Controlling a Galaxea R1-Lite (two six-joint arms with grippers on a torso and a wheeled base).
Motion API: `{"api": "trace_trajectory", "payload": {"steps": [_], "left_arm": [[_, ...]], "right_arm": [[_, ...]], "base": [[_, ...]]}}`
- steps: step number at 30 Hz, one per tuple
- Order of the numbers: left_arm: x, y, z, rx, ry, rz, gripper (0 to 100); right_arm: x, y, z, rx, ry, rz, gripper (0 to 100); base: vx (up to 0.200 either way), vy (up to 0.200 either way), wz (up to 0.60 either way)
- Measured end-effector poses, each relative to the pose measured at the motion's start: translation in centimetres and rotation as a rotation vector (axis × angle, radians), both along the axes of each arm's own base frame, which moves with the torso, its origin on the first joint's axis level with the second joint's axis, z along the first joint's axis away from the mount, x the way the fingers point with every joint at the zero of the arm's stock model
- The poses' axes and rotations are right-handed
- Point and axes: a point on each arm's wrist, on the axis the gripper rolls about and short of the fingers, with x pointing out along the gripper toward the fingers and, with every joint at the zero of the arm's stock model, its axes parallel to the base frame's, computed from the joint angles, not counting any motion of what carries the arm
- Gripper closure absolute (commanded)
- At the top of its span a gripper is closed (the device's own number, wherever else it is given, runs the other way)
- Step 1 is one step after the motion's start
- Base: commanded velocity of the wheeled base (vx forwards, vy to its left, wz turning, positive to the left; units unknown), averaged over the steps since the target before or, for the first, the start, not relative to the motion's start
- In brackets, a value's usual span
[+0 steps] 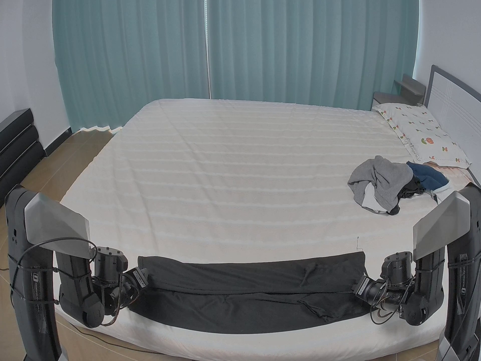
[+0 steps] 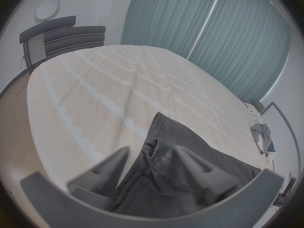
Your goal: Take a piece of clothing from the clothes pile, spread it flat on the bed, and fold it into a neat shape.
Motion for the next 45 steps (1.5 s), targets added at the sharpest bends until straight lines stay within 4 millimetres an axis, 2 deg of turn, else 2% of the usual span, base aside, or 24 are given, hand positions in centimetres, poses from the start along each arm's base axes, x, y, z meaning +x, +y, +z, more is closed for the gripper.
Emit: {"api": "trace_trajectory", "payload": {"steps": [9,15,20,21,22,27,31,34,40,45], "left_arm": [[-0.2,0.3,0.8,-0.007,-0.016,0.006,0],[-0.1,0.8,2.4,-0.079,-0.054,-0.042,0],[0.0,1.5,3.2,-0.122,-0.023,-0.064,0],[0.2,1.7,3.3,-0.124,-0.009,-0.062,0],[2.1,2.0,5.0,-0.142,-0.030,-0.066,0],[2.0,1.8,4.2,-0.153,0.058,-0.189,0],[1.8,1.4,2.7,-0.089,0.083,-0.392,0],[1.8,1.2,1.4,-0.051,0.066,-0.479,0],[1.7,0.9,-0.4,-0.034,0.063,-0.489,0],[1.4,1.0,-1.0,-0.028,0.089,-0.473,0]], "right_arm": [[0.1,-0.3,1.1,0.020,-0.050,-0.016,0],[0.1,-1.4,2.6,0.085,-0.083,-0.016,0],[-0.9,-2.5,3.3,0.148,-0.058,0.006,0],[-1.0,-2.7,3.4,0.152,-0.058,0.001,0],[-1.1,-3.7,3.9,0.167,-0.070,-0.031,0],[-1.3,-3.9,3.7,0.221,-0.053,-0.006,0],[-1.6,-4.3,3.3,0.278,-0.017,0.012,0],[-1.9,-4.6,2.9,0.308,0.015,0.015,0],[-2.3,-4.9,2.3,0.328,0.053,0.007,0],[-2.4,-5.0,2.1,0.329,0.065,0.003,0]], "base": [[0.000,0.000,0.00],[0.000,0.000,0.00],[0.000,0.000,0.00],[0.000,0.000,0.00],[0.000,0.000,0.00],[0.000,0.000,0.00],[0.000,0.000,0.00],[0.000,0.000,0.00],[0.000,0.000,0.00],[0.000,0.000,0.00]]}}
